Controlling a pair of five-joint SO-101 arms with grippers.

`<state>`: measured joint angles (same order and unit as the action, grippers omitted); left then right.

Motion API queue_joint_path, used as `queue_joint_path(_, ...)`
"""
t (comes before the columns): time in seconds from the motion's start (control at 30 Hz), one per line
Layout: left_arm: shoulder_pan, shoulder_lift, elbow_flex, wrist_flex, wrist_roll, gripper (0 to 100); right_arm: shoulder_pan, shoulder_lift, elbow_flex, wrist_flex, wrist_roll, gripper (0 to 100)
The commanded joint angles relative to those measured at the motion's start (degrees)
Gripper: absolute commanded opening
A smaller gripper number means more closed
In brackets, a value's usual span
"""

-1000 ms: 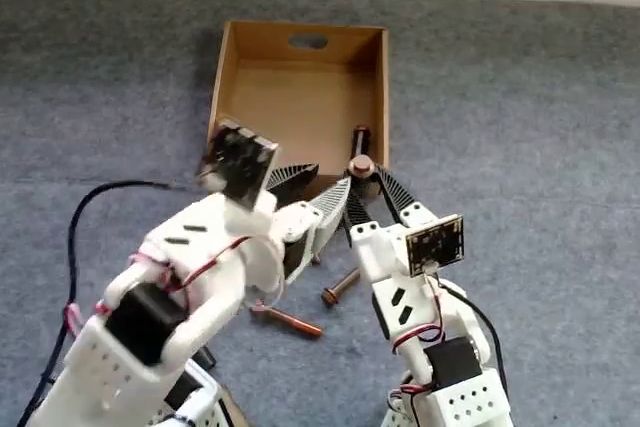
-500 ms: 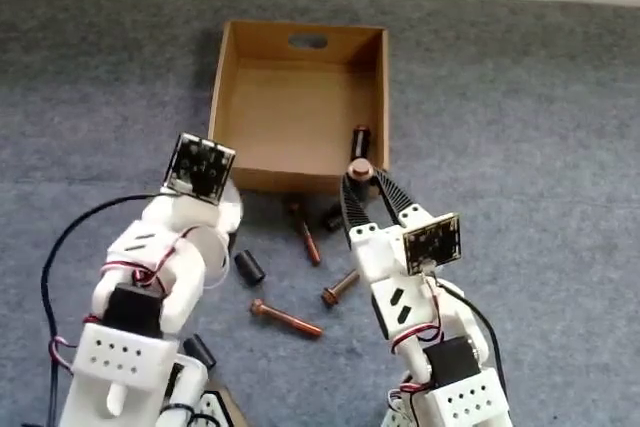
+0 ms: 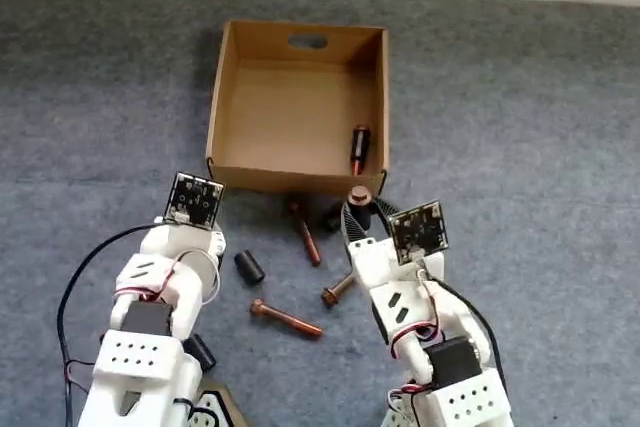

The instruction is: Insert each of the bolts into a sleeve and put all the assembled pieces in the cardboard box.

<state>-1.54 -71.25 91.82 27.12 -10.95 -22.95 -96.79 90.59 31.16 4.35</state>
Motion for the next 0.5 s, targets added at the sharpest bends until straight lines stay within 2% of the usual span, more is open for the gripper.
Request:
queue_joint_path(0.0,-0.9,-1.0,-0.2,-1.3,-0.2,2,0.5,-0.1,-9.1,4.3,-0.7,0.7)
queue_joint_path(0.3,-0.9,-1.0,-0.1,-1.1,-0.2,2,0.6,0.0,-21.7,14.6,-0.5,0.7)
queue_joint_path(0.47,-0.9,-0.7,-0.1,-1.1,-0.3,2,0.6,5.6,-27.9,15.2,-0.4,0.7)
